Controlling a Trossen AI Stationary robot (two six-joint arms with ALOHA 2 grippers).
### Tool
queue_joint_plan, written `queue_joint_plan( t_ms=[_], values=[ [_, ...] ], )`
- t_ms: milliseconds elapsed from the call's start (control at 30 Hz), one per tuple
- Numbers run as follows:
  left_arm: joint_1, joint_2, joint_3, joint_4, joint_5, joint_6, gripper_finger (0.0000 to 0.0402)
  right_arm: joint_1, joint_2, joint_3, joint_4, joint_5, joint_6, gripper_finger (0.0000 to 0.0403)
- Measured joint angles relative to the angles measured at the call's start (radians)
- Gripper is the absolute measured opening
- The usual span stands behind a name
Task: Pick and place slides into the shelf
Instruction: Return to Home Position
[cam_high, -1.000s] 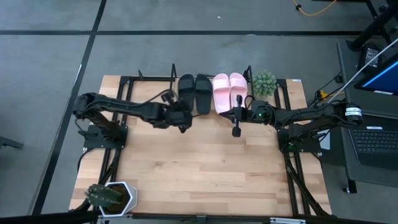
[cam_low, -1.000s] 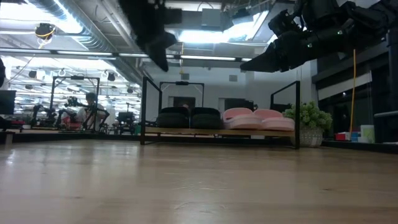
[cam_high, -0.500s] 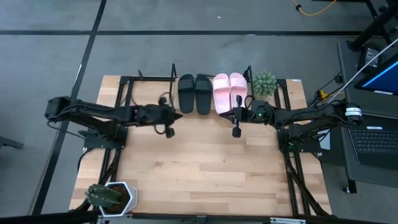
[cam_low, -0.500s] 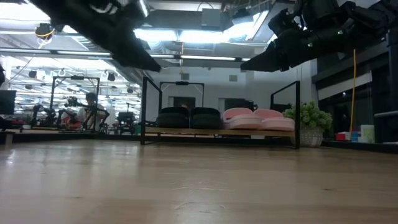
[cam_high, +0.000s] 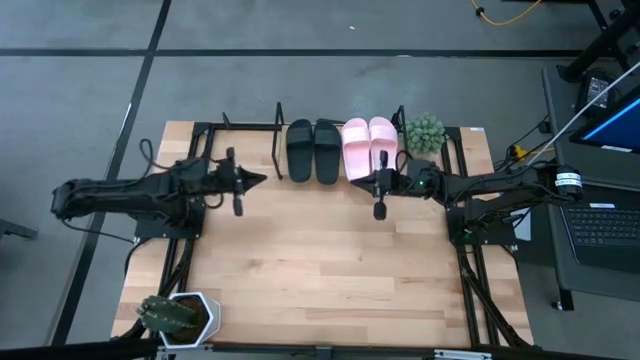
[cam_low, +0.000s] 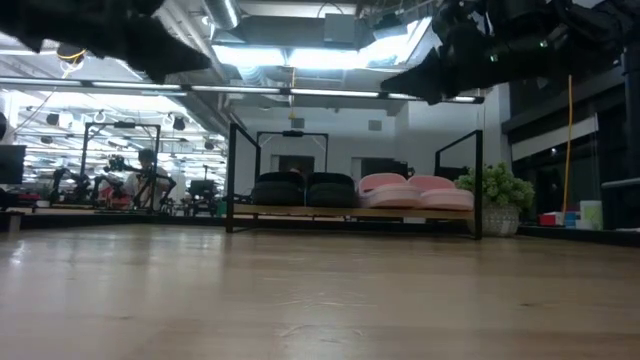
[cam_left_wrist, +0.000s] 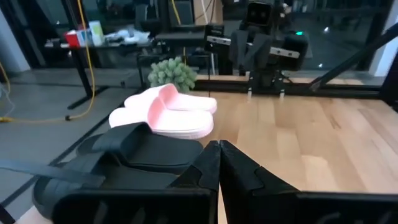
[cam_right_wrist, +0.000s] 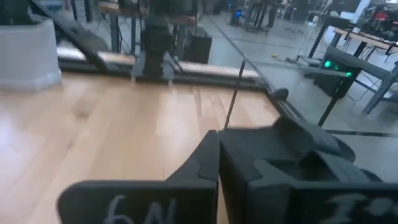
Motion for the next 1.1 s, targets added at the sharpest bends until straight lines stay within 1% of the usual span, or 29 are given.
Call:
queue_joint_plan(
  t_ms=[133, 200, 300, 433, 533, 667, 833, 933, 1100],
  values=[
    [-0.008, -0.121, -0.08, 0.002, 0.0, 0.0, 0.0002, 0.0, -0.01, 0.057, -0.044, -0.055, 0.012, 0.0008],
    [-0.011, -0.175, -0.114, 0.002, 0.0, -0.005, 0.0001, 0.0, -0.027, 0.095, -0.105, -0.076, 0.013, 0.0006],
    [-0.01, -0.247, -0.162, 0.004, -0.001, -0.021, 0.0002, 0.0, -0.074, 0.15, -0.214, -0.078, 0.014, 0.0004],
    [-0.011, -0.331, -0.221, 0.024, -0.008, -0.021, 0.0002, 0.0, -0.163, 0.21, -0.334, -0.078, 0.014, 0.0007],
    [-0.011, -0.384, -0.258, 0.025, -0.008, -0.006, 0.0001, 0.0, -0.267, 0.217, -0.423, -0.076, 0.001, 0.0008],
    [-0.011, -0.438, -0.298, 0.025, -0.008, -0.004, 0.0001, 0.027, -0.434, 0.179, -0.507, -0.075, 0.007, 0.0004],
    [-0.011, -0.487, -0.322, 0.026, -0.008, -0.005, 0.0001, 0.098, -0.604, 0.057, -0.486, -0.074, 0.028, 0.0007],
    [-0.011, -0.504, -0.325, 0.027, -0.008, -0.019, 0.0001, 0.133, -0.674, -0.003, -0.482, -0.058, 0.033, 0.0006],
    [-0.011, -0.508, -0.326, 0.024, -0.008, -0.046, 0.0001, 0.174, -0.755, -0.105, -0.48, -0.029, 0.028, 0.0003]
  ],
)
